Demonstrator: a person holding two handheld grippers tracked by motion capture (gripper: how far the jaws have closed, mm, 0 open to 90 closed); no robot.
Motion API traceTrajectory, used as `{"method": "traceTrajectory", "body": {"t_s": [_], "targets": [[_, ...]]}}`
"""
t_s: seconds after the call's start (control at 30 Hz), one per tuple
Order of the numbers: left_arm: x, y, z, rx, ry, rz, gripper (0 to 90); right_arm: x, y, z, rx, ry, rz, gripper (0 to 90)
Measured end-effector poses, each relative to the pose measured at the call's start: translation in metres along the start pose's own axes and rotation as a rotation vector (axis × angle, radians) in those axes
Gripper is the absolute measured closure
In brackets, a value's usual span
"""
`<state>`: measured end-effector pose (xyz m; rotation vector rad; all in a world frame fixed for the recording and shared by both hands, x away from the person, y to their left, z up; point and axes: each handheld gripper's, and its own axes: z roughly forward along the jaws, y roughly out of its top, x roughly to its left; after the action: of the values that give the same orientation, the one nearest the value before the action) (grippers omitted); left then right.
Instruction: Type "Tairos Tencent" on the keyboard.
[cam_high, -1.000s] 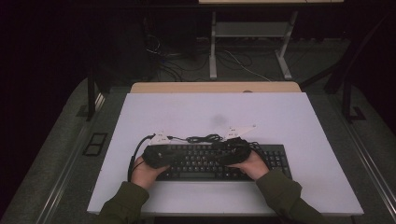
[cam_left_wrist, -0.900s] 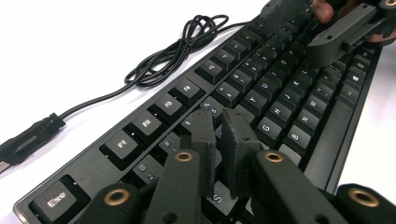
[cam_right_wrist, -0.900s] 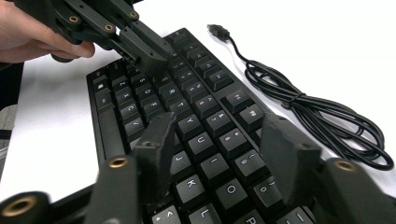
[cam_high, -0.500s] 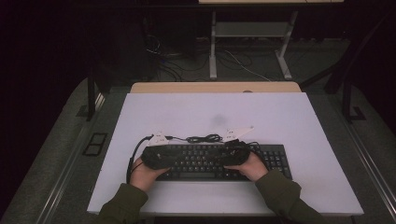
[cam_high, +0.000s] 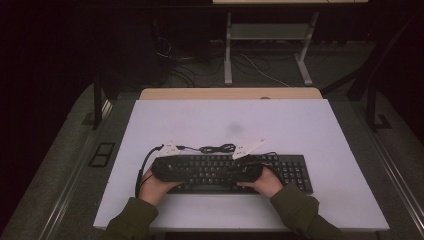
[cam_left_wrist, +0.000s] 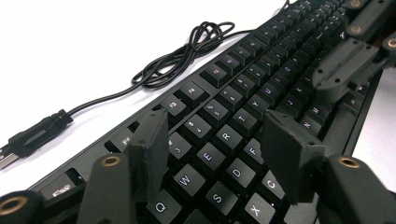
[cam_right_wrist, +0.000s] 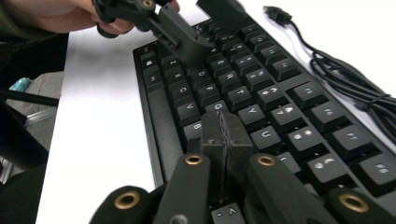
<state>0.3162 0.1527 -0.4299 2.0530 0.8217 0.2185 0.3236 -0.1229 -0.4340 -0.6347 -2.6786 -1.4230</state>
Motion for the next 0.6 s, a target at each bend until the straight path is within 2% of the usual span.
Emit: {"method": "traceTrajectory", "body": {"t_s": [0.33, 0.6], "targets": [[0.001, 0.000, 0.001, -0.010, 0.010, -0.004, 36.0, 0.006, -0.001, 0.009, 0.044, -0.001, -0.015, 89.4], [0.000, -0.001, 0.001, -0.012, 0.011, -0.006, 35.3, 0.007, -0.002, 0.012, 0.060, -0.004, -0.018, 89.4]]}}
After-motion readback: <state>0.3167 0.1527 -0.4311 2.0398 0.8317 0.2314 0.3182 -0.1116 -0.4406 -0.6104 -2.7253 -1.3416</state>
